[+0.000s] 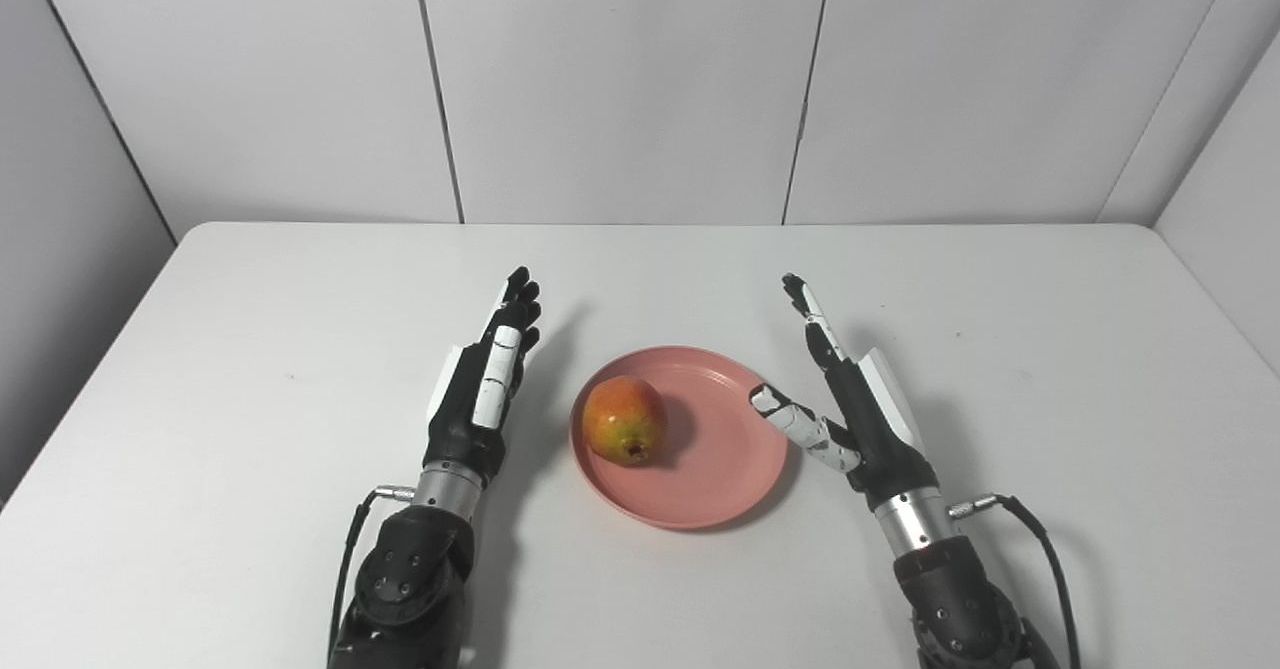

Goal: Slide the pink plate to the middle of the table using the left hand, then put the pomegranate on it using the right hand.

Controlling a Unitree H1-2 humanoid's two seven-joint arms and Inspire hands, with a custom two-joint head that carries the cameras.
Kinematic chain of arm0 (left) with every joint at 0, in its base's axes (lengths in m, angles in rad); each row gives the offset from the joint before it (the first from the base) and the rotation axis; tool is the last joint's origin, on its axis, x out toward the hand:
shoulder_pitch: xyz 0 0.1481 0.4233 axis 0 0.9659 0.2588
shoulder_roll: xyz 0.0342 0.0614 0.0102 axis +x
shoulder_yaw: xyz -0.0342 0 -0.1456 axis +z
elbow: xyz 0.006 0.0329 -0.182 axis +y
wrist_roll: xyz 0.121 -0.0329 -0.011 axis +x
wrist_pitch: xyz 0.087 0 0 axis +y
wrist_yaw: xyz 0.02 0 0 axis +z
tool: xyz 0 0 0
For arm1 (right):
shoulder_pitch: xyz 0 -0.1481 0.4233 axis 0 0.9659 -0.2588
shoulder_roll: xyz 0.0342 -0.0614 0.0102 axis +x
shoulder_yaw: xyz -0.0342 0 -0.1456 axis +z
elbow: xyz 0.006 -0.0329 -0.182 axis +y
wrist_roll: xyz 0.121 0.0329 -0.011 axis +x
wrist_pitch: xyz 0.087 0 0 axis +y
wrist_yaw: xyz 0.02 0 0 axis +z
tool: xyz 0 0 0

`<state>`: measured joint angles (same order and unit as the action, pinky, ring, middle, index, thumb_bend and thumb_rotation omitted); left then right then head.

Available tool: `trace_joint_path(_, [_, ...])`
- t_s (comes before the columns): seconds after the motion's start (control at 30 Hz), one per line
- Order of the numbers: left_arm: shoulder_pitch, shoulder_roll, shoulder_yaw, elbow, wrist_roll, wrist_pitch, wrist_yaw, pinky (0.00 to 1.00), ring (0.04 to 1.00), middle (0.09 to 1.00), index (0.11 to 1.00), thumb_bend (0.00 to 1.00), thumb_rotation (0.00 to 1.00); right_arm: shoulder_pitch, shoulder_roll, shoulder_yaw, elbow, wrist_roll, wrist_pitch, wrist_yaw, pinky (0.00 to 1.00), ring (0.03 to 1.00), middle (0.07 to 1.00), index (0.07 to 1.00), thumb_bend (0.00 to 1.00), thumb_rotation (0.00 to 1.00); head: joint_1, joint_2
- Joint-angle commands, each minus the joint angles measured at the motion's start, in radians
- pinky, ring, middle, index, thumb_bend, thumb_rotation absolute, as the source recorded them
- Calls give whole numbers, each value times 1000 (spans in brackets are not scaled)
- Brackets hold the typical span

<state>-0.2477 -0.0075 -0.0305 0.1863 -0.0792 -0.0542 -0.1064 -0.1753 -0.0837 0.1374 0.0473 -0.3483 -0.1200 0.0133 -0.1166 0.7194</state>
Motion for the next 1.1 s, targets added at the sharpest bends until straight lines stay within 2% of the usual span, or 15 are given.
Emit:
trace_joint_path(0.0, [-20, 9, 6, -43, -20, -2, -16, 1000, 1000, 1000, 1000, 702, 1000, -21, 21, -23, -49, 43, 74, 9, 1000, 1000, 1000, 1000, 689, 1000, 0, 5])
trace_joint_path(0.1, [-18, 16, 8, -48, -26, 3, -22, 1000, 1000, 1000, 1000, 697, 1000, -20, 45, -40, -63, 98, 132, 22, 1000, 1000, 1000, 1000, 730, 1000, -6, 4])
trace_joint_path(0.2, [-16, 23, 8, -50, -21, 5, -22, 1000, 1000, 1000, 1000, 700, 1000, -32, 84, -77, -40, 190, 108, 8, 1000, 1000, 1000, 1000, 728, 997, -12, 4])
trace_joint_path(0.37, [-14, 29, 12, -50, -41, 13, -32, 1000, 1000, 1000, 1000, 698, 1000, -29, 130, -127, -16, 312, 52, 1, 1000, 1000, 1000, 1000, 704, 892, -14, 2])
trace_joint_path(0.43, [-13, 28, 13, -52, -42, 15, -30, 1000, 1000, 1000, 1000, 699, 1000, -29, 128, -133, -10, 335, 39, 8, 1000, 1000, 1000, 1000, 695, 896, -15, 0])
trace_joint_path(0.57, [-11, 30, 7, -46, -27, -5, -29, 1000, 1000, 1000, 1000, 688, 1000, -22, 116, -131, -24, 379, 44, 35, 1000, 1000, 1000, 1000, 706, 934, -14, 0])
trace_joint_path(0.73, [-8, 24, 4, -51, -21, 2, -22, 1000, 1000, 1000, 1000, 688, 1000, -9, 107, -130, -56, 423, 60, 51, 1000, 1000, 1000, 1000, 681, 970, -12, 0])
trace_joint_path(1.07, [13, 17, -19, -70, 21, 0, -11, 1000, 1000, 1000, 1000, 724, 1000, -6, 83, -136, -61, 452, 72, 64, 1000, 1000, 1000, 1000, 684, 961, -15, -12])
